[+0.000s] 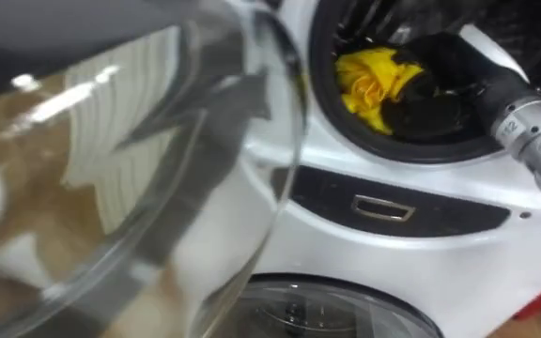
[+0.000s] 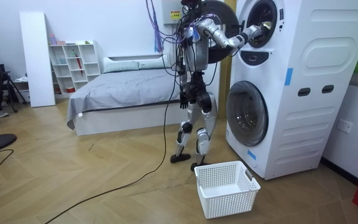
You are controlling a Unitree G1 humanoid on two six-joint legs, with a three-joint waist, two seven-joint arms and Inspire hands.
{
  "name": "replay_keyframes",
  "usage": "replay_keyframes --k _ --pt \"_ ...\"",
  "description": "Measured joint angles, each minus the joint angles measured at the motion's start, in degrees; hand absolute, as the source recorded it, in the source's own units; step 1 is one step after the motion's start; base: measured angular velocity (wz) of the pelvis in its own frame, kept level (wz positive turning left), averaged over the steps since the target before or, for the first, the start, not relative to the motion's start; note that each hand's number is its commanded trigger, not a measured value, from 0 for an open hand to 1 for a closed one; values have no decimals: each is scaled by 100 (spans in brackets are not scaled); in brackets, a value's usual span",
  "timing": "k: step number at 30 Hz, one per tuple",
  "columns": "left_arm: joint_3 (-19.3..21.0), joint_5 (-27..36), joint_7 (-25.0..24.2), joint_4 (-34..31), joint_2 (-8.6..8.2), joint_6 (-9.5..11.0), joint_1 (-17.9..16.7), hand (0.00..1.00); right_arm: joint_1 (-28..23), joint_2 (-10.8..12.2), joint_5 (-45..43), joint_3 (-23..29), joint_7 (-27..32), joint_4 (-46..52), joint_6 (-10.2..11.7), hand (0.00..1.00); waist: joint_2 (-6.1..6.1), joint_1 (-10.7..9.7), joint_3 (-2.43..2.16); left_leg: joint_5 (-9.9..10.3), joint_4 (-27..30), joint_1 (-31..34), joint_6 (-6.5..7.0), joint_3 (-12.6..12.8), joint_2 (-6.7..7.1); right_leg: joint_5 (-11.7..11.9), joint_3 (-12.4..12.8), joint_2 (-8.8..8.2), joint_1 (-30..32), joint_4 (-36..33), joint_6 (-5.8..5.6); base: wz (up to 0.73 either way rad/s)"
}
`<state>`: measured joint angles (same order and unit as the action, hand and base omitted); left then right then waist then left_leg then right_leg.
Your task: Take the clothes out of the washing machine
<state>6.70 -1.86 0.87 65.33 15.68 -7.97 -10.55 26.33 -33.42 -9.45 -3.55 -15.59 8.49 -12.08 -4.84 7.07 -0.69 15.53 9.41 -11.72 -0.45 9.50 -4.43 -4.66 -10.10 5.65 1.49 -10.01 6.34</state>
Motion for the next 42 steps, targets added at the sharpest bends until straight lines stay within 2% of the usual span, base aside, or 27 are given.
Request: replay_keyframes --k 5,9,11,14,17,18,20,22,26,28,32,35,39,41,42 --pt "37 155 109 -29 -200 115 -137 0 -713 62 -52 185 5 1257 9 100 25 -373 18 1 -10 8 -1 16 18 0 128 3 37 14 -1 -8" --pt "71 243 122 -58 -199 253 -244 0 -1180 144 -62 479 90 1772 116 100 17 -440 14 1 -22 -4 -1 145 17 1 198 17 62 3 -3 -11" --pt "218 242 151 -124 -211 355 -391 0 -1354 251 -179 606 136 1998 253 100 3 -550 16 1 -24 -3 -1 171 22 4 230 31 70 4 -5 -8" --pt "328 248 191 -123 -236 396 -449 0 -1578 418 -271 912 226 2282 355 100 -18 -663 12 1 -24 11 -1 256 20 5 262 47 99 4 -3 -6" --pt "396 246 195 -115 -283 476 -497 0 -1849 515 -254 1238 375 2515 527 100 -8 -699 18 1 -23 -4 -1 290 16 6 306 60 96 6 -1 -9" --pt "410 246 195 -110 -293 503 -507 0 -1906 521 -238 1294 414 2558 542 100 -5 -705 20 1 -23 -10 -1 290 15 6 312 62 93 6 0 -6" --pt "424 250 225 -97 -339 599 -586 0 -2211 552 -157 1505 626 2599 752 100 8 -777 29 1 -19 -30 -1 300 13 6 320 67 72 22 0 0" --pt "424 249 254 -98 -377 593 -648 0 -2396 647 -173 1608 734 2582 830 100 20 -852 37 2 -20 -29 -1 330 18 7 381 81 87 18 -1 -7" --pt "551 248 296 -98 -392 593 -708 0 -2774 655 15 2065 1031 2584 891 100 45 -972 51 2 -22 24 -2 469 16 12 442 94 175 -12 -5 -8" --pt "564 248 331 -118 -381 607 -710 0 -2795 655 17 2137 1218 2571 905 100 49 -978 48 2 -8 16 -2 485 20 11 526 110 196 -54 -5 -12" --pt "800 230 341 -113 -391 681 -742 0 -3053 655 33 2550 1434 2568 1151 100 9 -1045 22 12 -11 31 -18 628 7 18 673 168 256 -75 7 -9" --pt "880 241 341 -108 -408 673 -800 0 -3337 658 47 2913 1680 2519 1157 100 -12 -1117 8 13 0 21 -19 754 10 22 738 176 273 -83 5 -9" --pt "921 223 342 -93 -402 673 -793 0 -3558 664 23 3382 1852 2337 1133 100 -3 -1206 11 57 -5 33 -62 947 5 87 902 231 370 -102 -1 -27" --pt "945 218 342 -96 -401 677 -802 0 -3712 664 -12 3524 1965 2303 1154 100 71 -1299 11 200 -21 47 -72 1109 -63 188 1030 347 450 -105 17 -33" --pt "959 217 343 -97 -397 677 -804 0 -3763 680 -18 3563 1982 2260 1187 100 92 -1328 20 262 -24 53 -83 1113 -82 222 1041 377 453 -108 24 -38"
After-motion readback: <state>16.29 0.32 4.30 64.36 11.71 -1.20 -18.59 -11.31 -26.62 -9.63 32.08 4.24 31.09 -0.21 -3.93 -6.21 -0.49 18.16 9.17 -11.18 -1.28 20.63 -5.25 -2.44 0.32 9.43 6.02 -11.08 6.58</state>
